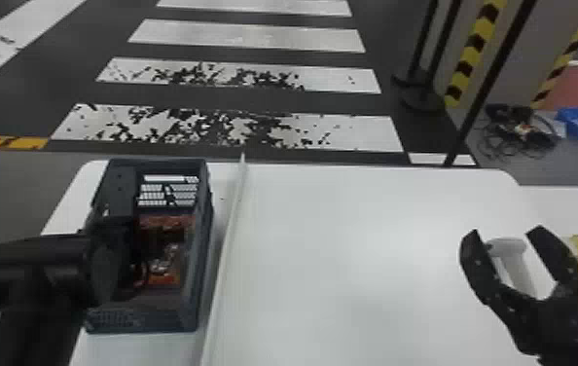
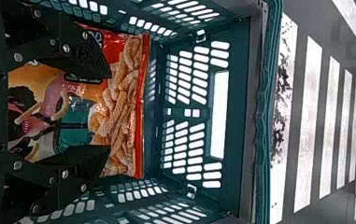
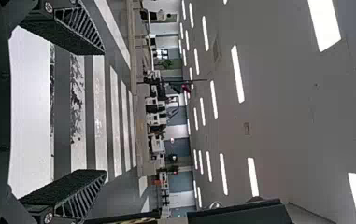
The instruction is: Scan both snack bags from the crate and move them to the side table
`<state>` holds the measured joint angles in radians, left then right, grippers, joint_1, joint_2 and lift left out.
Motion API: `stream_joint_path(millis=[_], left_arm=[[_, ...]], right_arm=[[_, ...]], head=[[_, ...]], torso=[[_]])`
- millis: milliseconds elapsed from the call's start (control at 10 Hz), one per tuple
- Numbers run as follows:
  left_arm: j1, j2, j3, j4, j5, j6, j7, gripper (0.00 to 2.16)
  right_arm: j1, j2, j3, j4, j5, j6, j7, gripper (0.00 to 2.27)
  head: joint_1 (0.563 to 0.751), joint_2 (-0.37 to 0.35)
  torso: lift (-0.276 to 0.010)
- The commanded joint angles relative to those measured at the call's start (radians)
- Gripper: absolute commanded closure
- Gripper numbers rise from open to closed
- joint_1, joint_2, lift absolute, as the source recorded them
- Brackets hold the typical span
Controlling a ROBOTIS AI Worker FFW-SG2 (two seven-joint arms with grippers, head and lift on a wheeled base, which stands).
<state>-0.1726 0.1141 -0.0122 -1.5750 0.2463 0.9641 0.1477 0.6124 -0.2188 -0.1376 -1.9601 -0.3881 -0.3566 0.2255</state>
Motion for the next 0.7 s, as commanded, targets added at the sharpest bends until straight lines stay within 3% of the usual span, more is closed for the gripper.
stream_joint_path(millis=[0, 200, 400, 600], left_arm=[[-0.011, 0.002, 0.0, -0.016, 0.027, 0.072, 0.012, 0.44], [-0.027, 0.006, 0.009, -0.002, 0.028, 0.075, 0.01, 0.45], [-0.031, -0.004, 0.018, 0.044, 0.022, 0.045, -0.01, 1.59], [-0.028, -0.005, 0.031, 0.081, 0.019, 0.029, -0.062, 1.83]], right_arm=[[0.012, 0.001, -0.002, -0.017, 0.0, 0.003, 0.0, 0.09], [0.015, 0.003, 0.003, -0.023, 0.0, 0.003, 0.0, 0.09], [0.014, 0.003, 0.007, -0.019, 0.0, 0.0, 0.0, 0.09], [0.017, 0.003, 0.016, -0.019, 0.0, -0.028, 0.0, 0.1]], head=[[0.695, -0.043], [0.695, -0.046], [0.695, -0.041], [0.695, -0.041]], torso=[[-0.095], [-0.095], [-0.095], [-0.095]])
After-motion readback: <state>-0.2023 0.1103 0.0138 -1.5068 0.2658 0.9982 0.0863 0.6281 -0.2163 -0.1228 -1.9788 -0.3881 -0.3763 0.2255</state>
